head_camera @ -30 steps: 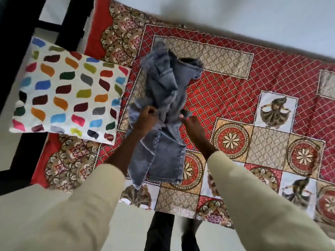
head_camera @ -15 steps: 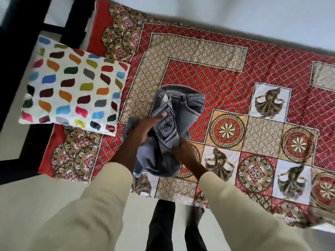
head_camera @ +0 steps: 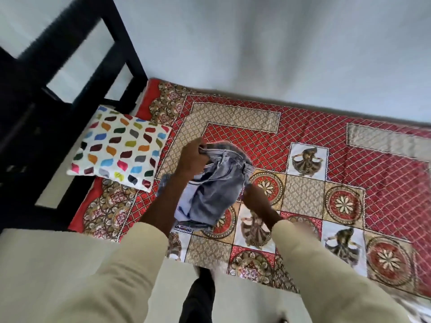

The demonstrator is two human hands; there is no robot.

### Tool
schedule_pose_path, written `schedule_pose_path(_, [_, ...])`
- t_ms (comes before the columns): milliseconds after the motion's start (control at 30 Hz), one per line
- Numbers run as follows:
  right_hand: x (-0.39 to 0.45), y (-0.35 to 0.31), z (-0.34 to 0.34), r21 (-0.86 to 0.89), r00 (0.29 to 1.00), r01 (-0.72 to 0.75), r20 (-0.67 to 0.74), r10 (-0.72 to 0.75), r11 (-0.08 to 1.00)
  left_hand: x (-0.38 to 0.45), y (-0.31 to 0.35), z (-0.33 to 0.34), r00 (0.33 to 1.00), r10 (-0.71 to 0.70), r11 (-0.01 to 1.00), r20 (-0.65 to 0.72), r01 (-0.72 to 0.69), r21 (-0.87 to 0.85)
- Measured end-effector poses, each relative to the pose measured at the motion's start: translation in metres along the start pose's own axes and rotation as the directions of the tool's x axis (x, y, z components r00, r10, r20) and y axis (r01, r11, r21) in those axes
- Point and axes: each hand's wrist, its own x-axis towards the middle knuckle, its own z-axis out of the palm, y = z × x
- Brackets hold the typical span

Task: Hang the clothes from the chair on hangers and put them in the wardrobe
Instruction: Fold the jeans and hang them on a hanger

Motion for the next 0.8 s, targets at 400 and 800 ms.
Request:
schedule_pose_path(400, [-0.171, -0.009, -0.233, -0.147, 0.823, 0.443, -0.325, -0.466, 0.885, -0.187, 0.327, -0.1, 0.925, 0.379, 0.902, 0.036, -0.36, -0.238])
schedule_pose_path(800, [-0.316, -0.001, -0.449, -0.398, 0.869, 0.361, -0.183, -0.459, 0.843, -0.27, 0.49, -0.16, 0.809, 0.477, 0.675, -0.343, -0.588, -0.446])
